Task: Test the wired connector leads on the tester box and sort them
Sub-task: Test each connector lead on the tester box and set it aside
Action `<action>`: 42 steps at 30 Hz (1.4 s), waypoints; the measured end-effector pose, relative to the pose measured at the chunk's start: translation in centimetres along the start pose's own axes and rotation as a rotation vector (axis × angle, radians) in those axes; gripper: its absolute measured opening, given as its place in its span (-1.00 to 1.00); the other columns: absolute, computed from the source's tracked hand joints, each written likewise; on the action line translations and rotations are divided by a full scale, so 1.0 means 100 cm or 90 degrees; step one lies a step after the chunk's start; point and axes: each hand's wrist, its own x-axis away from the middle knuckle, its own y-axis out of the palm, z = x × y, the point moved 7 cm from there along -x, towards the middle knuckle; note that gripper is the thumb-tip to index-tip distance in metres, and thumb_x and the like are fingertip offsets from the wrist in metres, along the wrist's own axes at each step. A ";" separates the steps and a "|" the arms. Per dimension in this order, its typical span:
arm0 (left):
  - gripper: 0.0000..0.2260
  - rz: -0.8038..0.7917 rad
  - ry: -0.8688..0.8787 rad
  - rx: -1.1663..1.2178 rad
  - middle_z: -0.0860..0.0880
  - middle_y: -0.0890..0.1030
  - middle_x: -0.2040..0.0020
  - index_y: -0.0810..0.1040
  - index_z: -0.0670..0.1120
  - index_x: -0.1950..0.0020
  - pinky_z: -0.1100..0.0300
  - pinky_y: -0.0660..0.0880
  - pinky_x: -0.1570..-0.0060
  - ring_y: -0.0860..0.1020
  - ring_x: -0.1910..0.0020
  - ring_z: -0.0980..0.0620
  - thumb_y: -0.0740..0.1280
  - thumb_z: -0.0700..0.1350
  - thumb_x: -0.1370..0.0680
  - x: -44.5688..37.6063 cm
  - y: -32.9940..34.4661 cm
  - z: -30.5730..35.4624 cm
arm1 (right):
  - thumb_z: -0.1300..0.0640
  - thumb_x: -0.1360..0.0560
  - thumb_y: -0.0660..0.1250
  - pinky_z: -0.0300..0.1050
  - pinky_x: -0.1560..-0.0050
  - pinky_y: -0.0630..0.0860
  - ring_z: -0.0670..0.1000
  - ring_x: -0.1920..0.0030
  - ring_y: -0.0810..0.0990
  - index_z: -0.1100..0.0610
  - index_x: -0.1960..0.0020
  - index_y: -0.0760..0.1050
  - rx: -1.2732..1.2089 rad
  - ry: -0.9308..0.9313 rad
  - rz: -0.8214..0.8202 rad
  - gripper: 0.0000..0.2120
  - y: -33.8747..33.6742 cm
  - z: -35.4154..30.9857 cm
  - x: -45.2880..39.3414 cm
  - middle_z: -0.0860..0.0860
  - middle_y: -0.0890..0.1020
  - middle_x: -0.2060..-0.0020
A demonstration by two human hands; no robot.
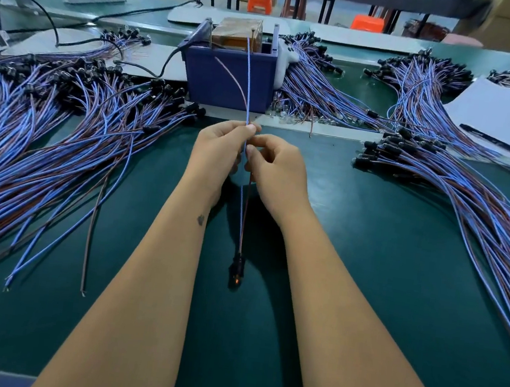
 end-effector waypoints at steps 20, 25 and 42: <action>-0.76 -0.069 0.003 -0.069 0.06 0.58 0.33 0.66 0.02 0.05 0.33 0.34 0.36 0.46 0.38 0.16 0.21 -0.10 -0.66 0.006 0.012 0.000 | 0.24 -0.57 0.25 -0.38 0.07 0.37 -0.07 0.10 0.57 0.14 -0.17 0.60 0.044 -0.065 0.309 -0.77 -0.051 -0.014 0.007 0.02 0.67 0.00; -0.79 -0.188 0.126 -0.327 -0.04 0.62 0.29 0.63 -0.03 0.20 0.09 0.50 0.10 0.52 0.26 0.00 0.28 -0.06 -0.59 0.027 0.052 -0.001 | 0.25 -0.54 0.31 -0.41 0.11 0.44 -0.18 0.22 0.55 0.16 -0.03 0.63 -0.065 0.001 0.407 -0.85 -0.074 0.004 0.008 -0.07 0.63 0.18; -0.63 -0.399 0.303 -0.434 0.04 0.68 -0.12 0.67 0.06 -0.18 0.05 0.50 -0.11 0.56 -0.15 0.00 0.22 -0.29 -0.55 0.090 0.139 -0.006 | 0.35 -0.52 0.30 -0.25 0.24 0.56 -0.12 0.35 0.63 0.09 0.11 0.54 -0.039 0.122 0.358 -0.82 -0.192 0.059 -0.007 0.00 0.67 0.27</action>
